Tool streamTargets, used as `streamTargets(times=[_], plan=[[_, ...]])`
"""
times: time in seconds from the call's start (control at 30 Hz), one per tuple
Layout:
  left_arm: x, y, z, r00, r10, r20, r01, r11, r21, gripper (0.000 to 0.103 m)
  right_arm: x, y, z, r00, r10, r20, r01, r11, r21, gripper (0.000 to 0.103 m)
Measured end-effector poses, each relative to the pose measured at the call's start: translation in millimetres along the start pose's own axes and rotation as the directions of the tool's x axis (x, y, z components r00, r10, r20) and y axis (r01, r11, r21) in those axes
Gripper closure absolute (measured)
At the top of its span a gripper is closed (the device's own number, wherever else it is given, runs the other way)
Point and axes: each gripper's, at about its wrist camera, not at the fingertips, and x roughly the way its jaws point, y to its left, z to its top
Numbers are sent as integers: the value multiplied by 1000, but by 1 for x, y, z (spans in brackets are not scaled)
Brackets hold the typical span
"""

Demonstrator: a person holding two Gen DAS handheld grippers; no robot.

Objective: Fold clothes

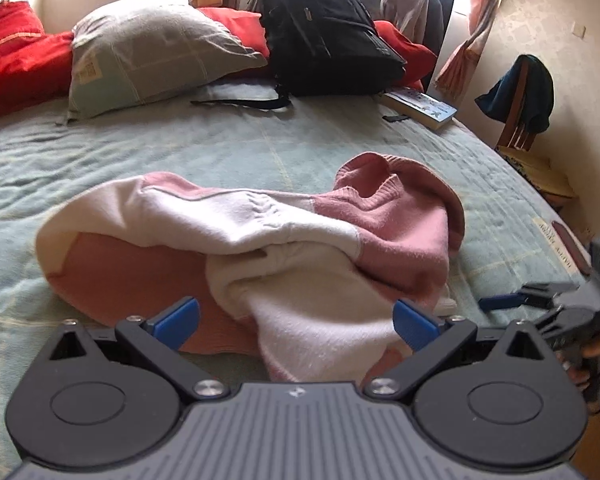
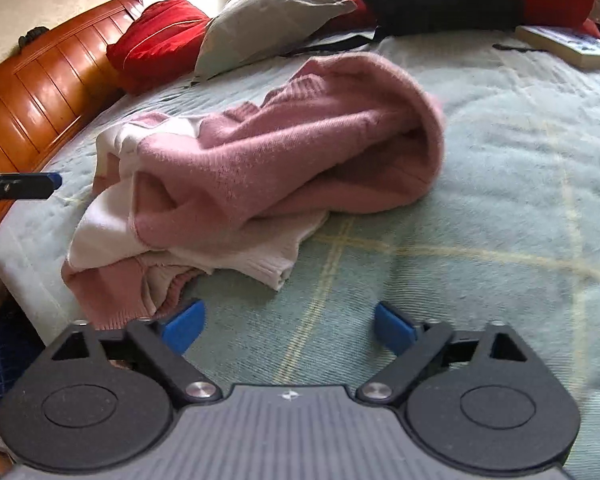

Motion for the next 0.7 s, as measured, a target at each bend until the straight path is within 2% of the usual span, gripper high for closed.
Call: streamTargets(times=[0.13, 0.2, 0.3, 0.43, 0.6, 0.7], plan=[[-1, -12, 2, 1000, -3, 7, 2, 999, 44, 1, -15, -7, 19, 997, -63, 40, 65, 996, -54, 33], [4, -23, 3, 1000, -8, 13, 7, 997, 77, 1, -22, -15, 36, 993, -92, 69, 97, 993, -66, 47], [10, -39, 5, 999, -23, 24, 20, 993, 119, 1, -26, -22, 68, 985, -126, 114, 137, 986, -93, 58], [18, -55, 7, 996, -60, 58, 51, 988, 145, 1, -13, -21, 109, 977, -153, 148, 180, 965, -189, 59], [29, -67, 7, 995, -32, 99, 18, 990, 142, 1, 30, -17, 153, 980, -161, 118, 190, 932, -309, 59], [33, -68, 9, 994, -18, 112, 0, 988, 154, 1, 52, -11, 174, 989, -124, 80, 145, 921, -363, 60]])
